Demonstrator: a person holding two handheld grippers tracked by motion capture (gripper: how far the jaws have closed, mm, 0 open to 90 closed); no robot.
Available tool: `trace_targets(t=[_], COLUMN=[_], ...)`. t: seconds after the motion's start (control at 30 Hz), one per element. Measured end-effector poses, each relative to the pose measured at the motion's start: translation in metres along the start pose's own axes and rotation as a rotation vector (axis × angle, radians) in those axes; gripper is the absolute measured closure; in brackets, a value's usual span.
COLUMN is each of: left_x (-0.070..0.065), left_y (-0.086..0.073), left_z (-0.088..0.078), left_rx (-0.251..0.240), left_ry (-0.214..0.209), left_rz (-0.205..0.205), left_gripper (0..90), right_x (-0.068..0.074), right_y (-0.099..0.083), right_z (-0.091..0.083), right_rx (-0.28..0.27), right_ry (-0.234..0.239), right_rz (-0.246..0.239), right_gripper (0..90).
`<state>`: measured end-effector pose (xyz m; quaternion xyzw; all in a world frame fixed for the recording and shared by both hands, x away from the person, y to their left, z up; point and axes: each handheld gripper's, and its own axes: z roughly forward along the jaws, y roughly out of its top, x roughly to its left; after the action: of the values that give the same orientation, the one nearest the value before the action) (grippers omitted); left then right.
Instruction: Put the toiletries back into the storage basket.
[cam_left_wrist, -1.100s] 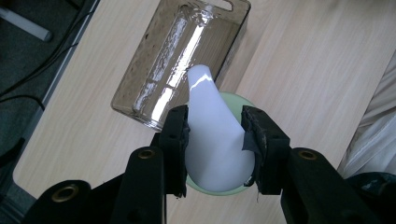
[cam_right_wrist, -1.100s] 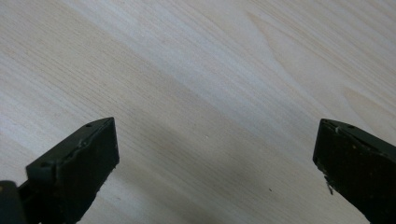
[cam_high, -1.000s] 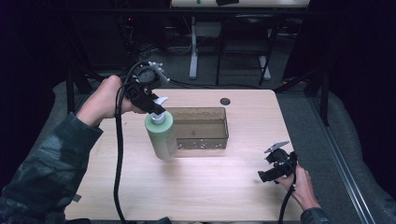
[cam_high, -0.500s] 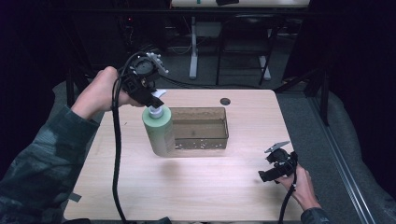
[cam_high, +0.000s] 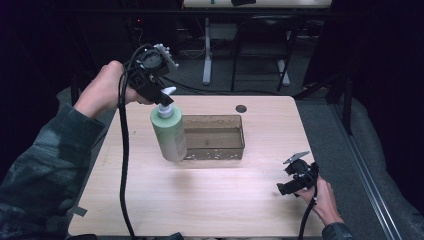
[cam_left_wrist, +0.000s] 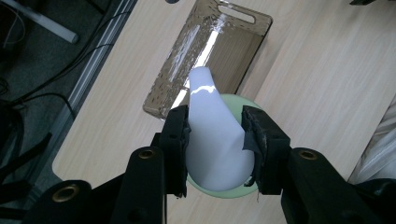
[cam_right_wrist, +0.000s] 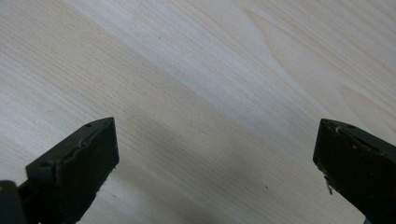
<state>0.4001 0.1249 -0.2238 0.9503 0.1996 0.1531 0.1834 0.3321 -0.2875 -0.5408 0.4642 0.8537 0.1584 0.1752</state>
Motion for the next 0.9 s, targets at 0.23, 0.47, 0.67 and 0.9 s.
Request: trace_targets(t=[0.23, 0.47, 0.67, 0.9], left_x=[0.005, 0.013, 0.02, 0.029], left_y=[0.004, 0.008, 0.011, 0.014], left_z=[-0.003, -0.002, 0.0, 0.003], left_rx=[0.003, 0.014, 0.011, 0.022], left_ry=[0.011, 0.016, 0.021, 0.038], left_rz=[-0.004, -0.018, -0.024, -0.042], left_gripper=[63.1, 63.2, 63.2, 63.2], right_x=[0.0, 0.001, 0.001, 0.002], right_y=[-0.001, 0.0, 0.0, 0.0], right_z=[0.0, 0.0, 0.0, 0.001], right_rx=[0.002, 0.005, 0.005, 0.008], right_ry=[0.005, -0.002, -0.002, 0.004], right_rz=[0.007, -0.002, -0.004, -0.003], right_gripper=[0.0, 0.0, 0.0, 0.0])
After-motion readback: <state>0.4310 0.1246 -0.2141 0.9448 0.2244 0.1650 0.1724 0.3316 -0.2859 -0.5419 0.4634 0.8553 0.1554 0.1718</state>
